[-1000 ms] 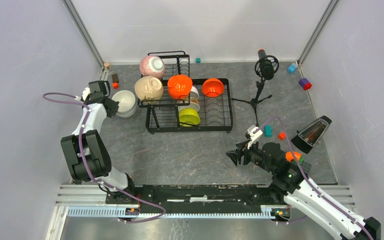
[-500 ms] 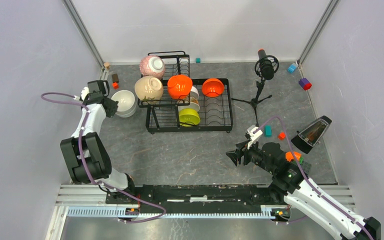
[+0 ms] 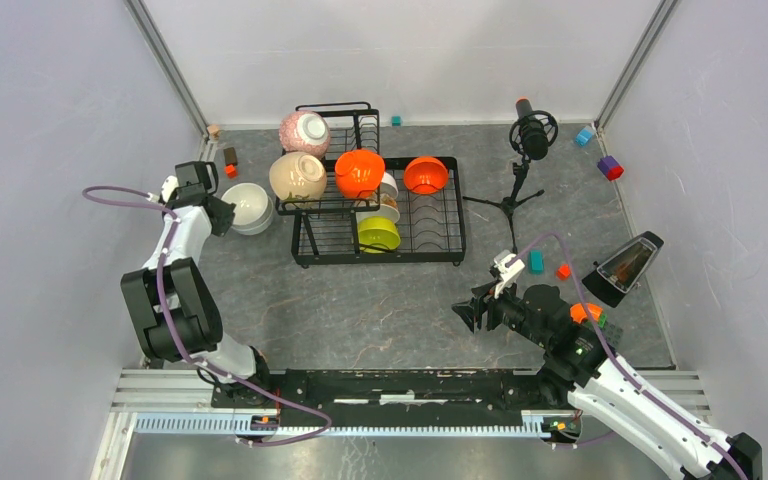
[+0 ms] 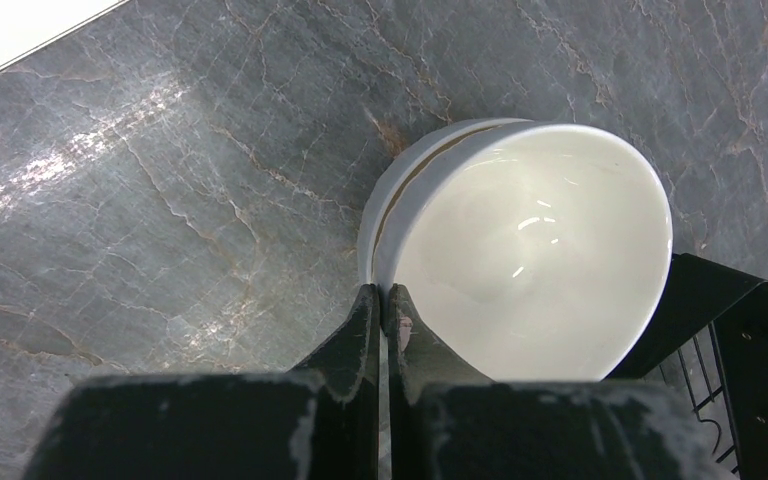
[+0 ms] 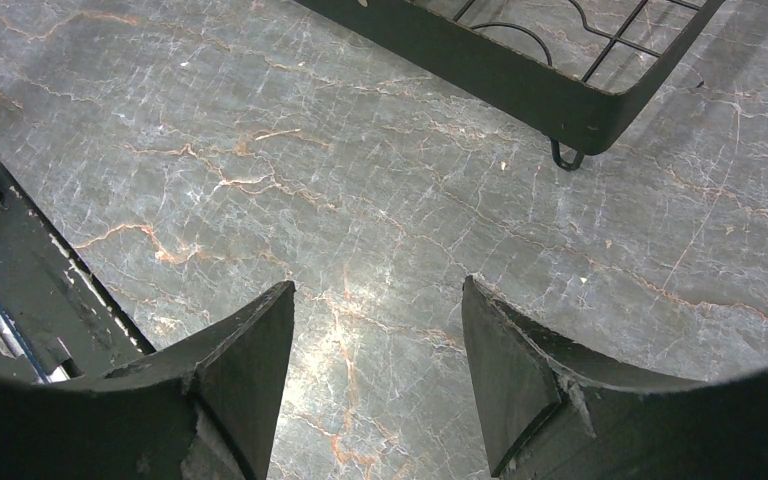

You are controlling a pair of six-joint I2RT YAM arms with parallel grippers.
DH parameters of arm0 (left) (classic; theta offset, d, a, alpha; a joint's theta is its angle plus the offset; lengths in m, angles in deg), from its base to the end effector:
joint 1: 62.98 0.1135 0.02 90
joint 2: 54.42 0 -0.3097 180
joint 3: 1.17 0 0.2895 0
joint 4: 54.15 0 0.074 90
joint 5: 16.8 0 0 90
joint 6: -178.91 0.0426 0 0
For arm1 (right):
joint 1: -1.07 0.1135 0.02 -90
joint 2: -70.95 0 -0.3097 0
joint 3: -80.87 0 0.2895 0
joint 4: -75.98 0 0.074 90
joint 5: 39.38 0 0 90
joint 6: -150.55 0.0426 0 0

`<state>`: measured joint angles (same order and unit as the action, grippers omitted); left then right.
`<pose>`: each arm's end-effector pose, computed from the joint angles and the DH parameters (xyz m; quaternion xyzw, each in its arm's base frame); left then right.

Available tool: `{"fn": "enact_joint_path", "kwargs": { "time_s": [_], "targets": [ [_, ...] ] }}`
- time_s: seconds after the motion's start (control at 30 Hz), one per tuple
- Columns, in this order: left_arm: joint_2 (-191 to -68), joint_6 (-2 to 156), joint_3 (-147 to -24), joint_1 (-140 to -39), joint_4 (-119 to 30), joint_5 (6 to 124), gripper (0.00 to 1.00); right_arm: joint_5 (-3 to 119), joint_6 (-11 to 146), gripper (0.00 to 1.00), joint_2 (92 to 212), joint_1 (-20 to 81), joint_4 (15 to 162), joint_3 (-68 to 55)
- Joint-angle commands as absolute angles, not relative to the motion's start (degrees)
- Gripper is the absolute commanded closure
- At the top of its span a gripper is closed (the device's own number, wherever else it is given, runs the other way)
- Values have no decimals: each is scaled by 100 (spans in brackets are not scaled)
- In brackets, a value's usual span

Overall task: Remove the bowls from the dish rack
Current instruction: Adjust the bowl in the bowl.

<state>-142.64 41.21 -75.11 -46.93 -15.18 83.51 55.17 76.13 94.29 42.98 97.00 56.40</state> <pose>0.3441 0.1069 0.2588 -0.5232 0.7877 -0.0036 0.3253 0.0979 0.0924 0.2023 -0.2085 0.7913 0.3045 0.4876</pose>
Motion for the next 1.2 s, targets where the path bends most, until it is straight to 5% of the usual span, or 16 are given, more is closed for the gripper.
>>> {"fn": "enact_joint_path", "kwargs": {
  "time_s": [0.0,0.2,0.5,0.93,1.17],
  "targets": [
    [-14269,3969,-7728,-4671,-1973,8275,98,5562,7561,32,9453,4315,9482,5641],
    [-14372,4002,-7762,-4666,-1986,8248,98,5548,7558,32,9451,4310,9491,5645],
    [-14392,4009,-7714,-4667,-1995,8211,84,5553,7559,32,9425,4313,9506,5635],
    [-13963,3970,-7752,-4670,-1854,8182,44,5542,7586,32,9346,4316,9562,5614],
    [-12689,3928,-7844,-4687,-1559,8052,19,5419,7554,31,9354,4315,9674,5459]
  ]
}}
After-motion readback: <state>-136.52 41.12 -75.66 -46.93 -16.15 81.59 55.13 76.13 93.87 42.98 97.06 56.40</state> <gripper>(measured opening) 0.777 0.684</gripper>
